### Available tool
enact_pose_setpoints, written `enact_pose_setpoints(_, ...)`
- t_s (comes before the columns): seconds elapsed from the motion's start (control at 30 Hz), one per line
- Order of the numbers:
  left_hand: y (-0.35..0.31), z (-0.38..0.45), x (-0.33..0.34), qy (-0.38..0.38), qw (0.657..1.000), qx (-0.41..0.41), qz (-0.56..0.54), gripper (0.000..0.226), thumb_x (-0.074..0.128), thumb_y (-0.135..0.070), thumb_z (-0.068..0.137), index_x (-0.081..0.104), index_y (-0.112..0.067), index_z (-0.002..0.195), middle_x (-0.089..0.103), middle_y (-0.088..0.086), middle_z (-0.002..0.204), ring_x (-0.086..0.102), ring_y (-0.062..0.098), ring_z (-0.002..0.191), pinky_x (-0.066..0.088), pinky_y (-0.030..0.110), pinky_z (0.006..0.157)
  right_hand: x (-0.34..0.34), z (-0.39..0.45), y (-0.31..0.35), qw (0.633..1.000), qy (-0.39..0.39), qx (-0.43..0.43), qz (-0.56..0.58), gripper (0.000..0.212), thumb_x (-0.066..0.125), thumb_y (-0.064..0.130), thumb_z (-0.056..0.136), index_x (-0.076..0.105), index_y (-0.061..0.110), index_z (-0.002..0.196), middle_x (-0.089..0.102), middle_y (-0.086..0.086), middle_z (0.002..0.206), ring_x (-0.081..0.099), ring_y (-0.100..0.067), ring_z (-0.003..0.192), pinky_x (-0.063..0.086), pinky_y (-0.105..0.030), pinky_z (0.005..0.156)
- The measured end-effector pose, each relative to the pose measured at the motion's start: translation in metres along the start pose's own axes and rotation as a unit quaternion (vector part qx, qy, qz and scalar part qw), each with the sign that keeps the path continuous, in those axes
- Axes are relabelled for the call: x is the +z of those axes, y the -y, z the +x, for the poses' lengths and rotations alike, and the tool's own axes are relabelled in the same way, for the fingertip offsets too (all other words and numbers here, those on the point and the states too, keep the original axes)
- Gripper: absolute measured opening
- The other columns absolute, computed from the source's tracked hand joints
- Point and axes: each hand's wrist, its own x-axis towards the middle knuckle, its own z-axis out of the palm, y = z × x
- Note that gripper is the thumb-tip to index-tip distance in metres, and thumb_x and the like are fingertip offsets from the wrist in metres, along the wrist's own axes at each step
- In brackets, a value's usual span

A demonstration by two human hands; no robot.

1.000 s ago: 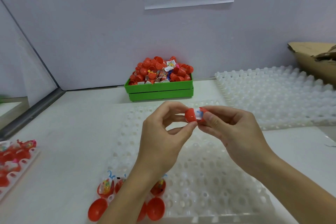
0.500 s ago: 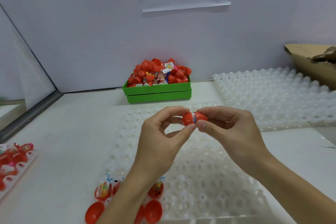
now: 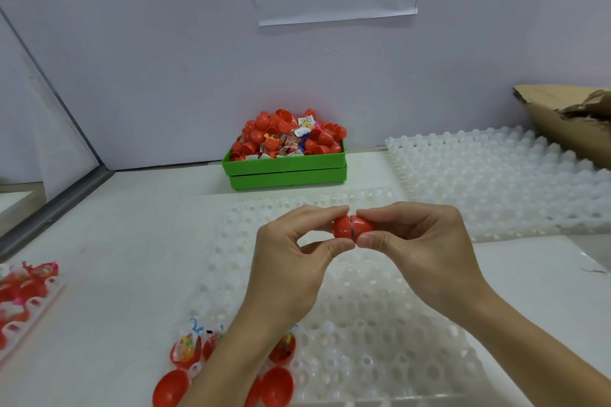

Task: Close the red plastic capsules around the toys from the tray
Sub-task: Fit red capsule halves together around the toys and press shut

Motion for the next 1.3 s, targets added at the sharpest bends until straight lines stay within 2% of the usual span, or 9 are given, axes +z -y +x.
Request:
enact_pose_setpoints(0.33,0.001,0.0,-0.001,-0.008,1.0,0.022,-0.012,0.039,0.081,0.002,0.071,0.076,-0.023,0.101,0.072,-0.007,0.092,0.069,0.011,0.093,0.057,0.017,0.074,0.002,-0.002,0.001,1.0,-0.011,-0.002,-0.003,0.032,0.08,-0.011,0.067,0.077,0.017,0.082,0.077,0.001,0.077,0.075,-0.014,0.075,0.057,-0.017,0.071)
enact_pose_setpoints(0.5,0.001,0.0,-0.002,0.014,0.999,0.039,-0.009,0.045,0.078,0.003,0.077,0.072,-0.027,0.11,0.068,-0.01,0.099,0.067,0.014,0.1,0.058,0.021,0.078,0.002,-0.002,0.003,1.0,-0.01,-0.005,-0.002,0.03,0.08,-0.011,0.068,0.077,0.015,0.084,0.078,0.002,0.078,0.075,-0.013,0.075,0.057,-0.017,0.07)
enact_pose_setpoints(0.67,-0.001,-0.001,-0.002,-0.001,0.993,0.106,0.049,0.036,0.077,-0.003,0.08,0.073,-0.024,0.109,0.069,-0.007,0.101,0.067,0.01,0.099,0.059,0.018,0.071,0.001,-0.001,0.003,1.0,-0.006,-0.006,0.015,0.028,0.08,-0.008,0.069,0.078,0.015,0.085,0.078,-0.001,0.079,0.076,-0.016,0.077,0.059,-0.021,0.073)
enact_pose_setpoints(0.8,0.0,0.0,-0.004,-0.034,0.983,0.146,0.103,0.03,0.077,-0.008,0.079,0.074,-0.019,0.106,0.071,-0.01,0.098,0.067,0.003,0.094,0.056,0.012,0.066,0.001,-0.001,0.004,0.999,-0.019,-0.01,0.038,0.025,0.08,-0.003,0.067,0.078,0.014,0.085,0.078,-0.001,0.079,0.076,-0.015,0.078,0.056,-0.016,0.07)
enact_pose_setpoints(0.97,0.007,-0.001,-0.003,0.014,0.959,0.183,0.215,0.022,0.072,-0.007,0.084,0.072,-0.008,0.107,0.064,-0.003,0.101,0.06,0.003,0.09,0.054,0.011,0.073,0.002,-0.004,0.002,1.0,0.004,-0.011,0.01,0.028,0.079,-0.008,0.07,0.077,0.013,0.088,0.078,0.0,0.078,0.076,-0.015,0.077,0.057,-0.018,0.072)
enact_pose_setpoints(1.07,0.006,-0.002,0.001,0.022,0.967,0.157,0.199,0.024,0.069,-0.006,0.087,0.071,-0.011,0.11,0.059,-0.007,0.107,0.061,0.003,0.094,0.055,0.012,0.077,0.002,-0.003,0.002,1.0,-0.003,-0.007,-0.023,0.028,0.081,-0.004,0.07,0.078,0.019,0.087,0.078,0.003,0.079,0.076,-0.014,0.078,0.059,-0.021,0.074)
enact_pose_setpoints(1.13,0.003,-0.004,0.004,-0.009,0.977,0.133,0.164,0.033,0.069,-0.004,0.084,0.071,-0.016,0.114,0.065,-0.011,0.101,0.064,0.002,0.093,0.058,0.018,0.074,0.001,-0.002,0.002,0.999,-0.007,-0.003,-0.032,0.029,0.081,-0.002,0.071,0.078,0.022,0.086,0.078,0.004,0.079,0.075,-0.013,0.077,0.059,-0.022,0.074)
enact_pose_setpoints(1.23,-0.003,-0.006,0.006,-0.063,0.996,0.032,0.056,0.062,0.078,0.003,0.077,0.061,-0.034,0.123,0.075,-0.017,0.097,0.069,-0.004,0.093,0.055,0.011,0.074,0.001,-0.002,0.004,0.999,-0.004,-0.007,-0.045,0.036,0.082,-0.004,0.069,0.078,0.03,0.081,0.077,0.007,0.078,0.074,-0.01,0.075,0.058,-0.019,0.071)
enact_pose_setpoints(1.3,-0.003,-0.005,0.006,-0.067,0.997,0.001,0.025,0.06,0.081,0.003,0.073,0.065,-0.035,0.116,0.074,-0.021,0.096,0.07,-0.004,0.09,0.054,0.01,0.074,0.002,-0.003,0.005,0.999,-0.001,-0.009,-0.049,0.04,0.082,-0.006,0.069,0.077,0.033,0.079,0.077,0.008,0.077,0.074,-0.011,0.072,0.057,-0.018,0.068)
